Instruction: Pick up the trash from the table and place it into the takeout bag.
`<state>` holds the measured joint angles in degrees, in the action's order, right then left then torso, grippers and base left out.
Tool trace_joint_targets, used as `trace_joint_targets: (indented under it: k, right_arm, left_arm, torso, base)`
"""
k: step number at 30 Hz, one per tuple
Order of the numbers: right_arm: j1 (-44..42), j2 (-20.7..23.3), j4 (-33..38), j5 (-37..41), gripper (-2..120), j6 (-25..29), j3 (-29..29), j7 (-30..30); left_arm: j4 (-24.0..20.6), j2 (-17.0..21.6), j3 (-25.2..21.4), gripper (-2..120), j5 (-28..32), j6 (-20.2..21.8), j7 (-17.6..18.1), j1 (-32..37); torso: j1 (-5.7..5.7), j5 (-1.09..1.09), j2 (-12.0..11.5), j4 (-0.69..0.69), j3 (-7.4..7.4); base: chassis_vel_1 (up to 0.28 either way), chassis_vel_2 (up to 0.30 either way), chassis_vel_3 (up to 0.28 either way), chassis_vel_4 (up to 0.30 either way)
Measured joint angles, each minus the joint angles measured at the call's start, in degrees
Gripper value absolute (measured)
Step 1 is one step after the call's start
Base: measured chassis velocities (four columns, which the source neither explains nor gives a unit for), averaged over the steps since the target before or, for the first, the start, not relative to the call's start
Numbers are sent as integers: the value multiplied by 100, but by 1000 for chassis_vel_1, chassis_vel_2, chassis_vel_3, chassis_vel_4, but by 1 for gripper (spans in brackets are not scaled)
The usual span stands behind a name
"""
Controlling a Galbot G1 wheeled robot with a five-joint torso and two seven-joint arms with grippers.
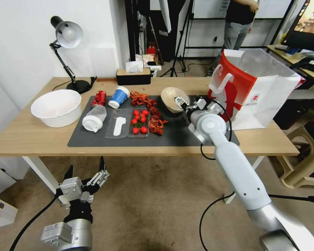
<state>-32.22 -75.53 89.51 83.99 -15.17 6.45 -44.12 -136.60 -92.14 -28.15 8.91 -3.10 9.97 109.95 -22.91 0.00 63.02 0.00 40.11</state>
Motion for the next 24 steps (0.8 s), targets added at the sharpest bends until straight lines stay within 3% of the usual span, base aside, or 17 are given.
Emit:
trace_joint_targets:
  k: [5, 13, 22, 24]
  right_arm:
    - [71, -49, -94, 249, 99, -34, 24, -200]
    - [119, -68, -207, 450, 78, -31, 94, -336]
    - [126, -27, -191, 527, 47, -53, 69, -397]
    - [115, -24, -185, 527, 36, -54, 53, -420]
  left_arm:
    - [29, 0, 3, 100, 9, -5, 0, -4]
    - [41, 1, 43, 100, 32, 51, 3, -71]
    - [-6, 16, 119, 100, 23, 64, 8, -13]
    - [-32, 5, 159, 100, 6, 58, 9, 25]
  torso:
    - [0, 0, 0, 0, -1]
    - [0, 0, 0, 0, -1]
    - [0, 0, 1, 0, -1]
    - [0, 1, 1, 0, -1]
  base:
    - [0, 0, 0, 0]
    - [0, 0, 0, 0]
    - [0, 0, 0, 0]
    - [0, 0, 0, 0]
